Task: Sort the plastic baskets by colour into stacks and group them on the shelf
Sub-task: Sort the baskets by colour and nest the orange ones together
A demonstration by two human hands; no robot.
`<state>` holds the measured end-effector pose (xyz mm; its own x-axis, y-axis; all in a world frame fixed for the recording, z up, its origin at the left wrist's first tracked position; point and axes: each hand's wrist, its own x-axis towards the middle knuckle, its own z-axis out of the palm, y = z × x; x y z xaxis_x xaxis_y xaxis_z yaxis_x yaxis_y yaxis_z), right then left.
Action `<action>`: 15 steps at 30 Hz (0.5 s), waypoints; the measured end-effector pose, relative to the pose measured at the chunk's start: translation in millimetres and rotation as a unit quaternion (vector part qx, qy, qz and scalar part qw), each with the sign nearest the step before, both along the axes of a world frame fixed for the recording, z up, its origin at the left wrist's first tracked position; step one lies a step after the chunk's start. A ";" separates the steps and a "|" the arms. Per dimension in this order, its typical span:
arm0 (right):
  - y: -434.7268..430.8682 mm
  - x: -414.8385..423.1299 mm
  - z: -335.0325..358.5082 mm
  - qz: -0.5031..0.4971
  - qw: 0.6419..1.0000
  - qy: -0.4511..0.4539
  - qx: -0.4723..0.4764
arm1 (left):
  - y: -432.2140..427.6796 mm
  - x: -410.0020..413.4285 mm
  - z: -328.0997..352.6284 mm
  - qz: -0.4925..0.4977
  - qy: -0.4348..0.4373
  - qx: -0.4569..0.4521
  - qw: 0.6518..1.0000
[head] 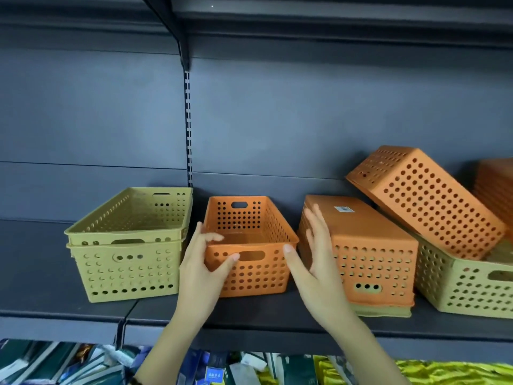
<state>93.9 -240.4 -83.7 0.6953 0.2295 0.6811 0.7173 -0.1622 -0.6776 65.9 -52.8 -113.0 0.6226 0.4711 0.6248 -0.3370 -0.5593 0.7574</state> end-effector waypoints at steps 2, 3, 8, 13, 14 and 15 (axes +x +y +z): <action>-22.2 3.0 25.7 -0.049 0.992 -0.112 -0.021 | -4.5 -1.4 3.1 -0.012 0.005 -0.031 0.999; -36.8 10.8 38.6 -0.094 0.983 -0.157 -0.029 | -7.1 -2.0 4.8 -0.020 0.005 -0.058 0.998; -107.8 82.8 85.1 -0.352 0.892 -0.200 -0.204 | -16.2 3.4 11.7 0.012 0.005 -0.064 0.998; -142.0 123.5 91.3 -0.445 0.840 -0.083 -0.300 | -22.6 6.9 21.6 0.073 0.018 0.061 0.995; -146.5 127.9 91.5 -0.438 0.842 -0.061 -0.310 | -23.2 8.7 21.9 0.072 0.021 0.080 0.994; -148.6 127.8 93.4 -0.422 0.849 -0.045 -0.316 | -24.4 8.2 23.6 0.077 0.033 0.090 0.992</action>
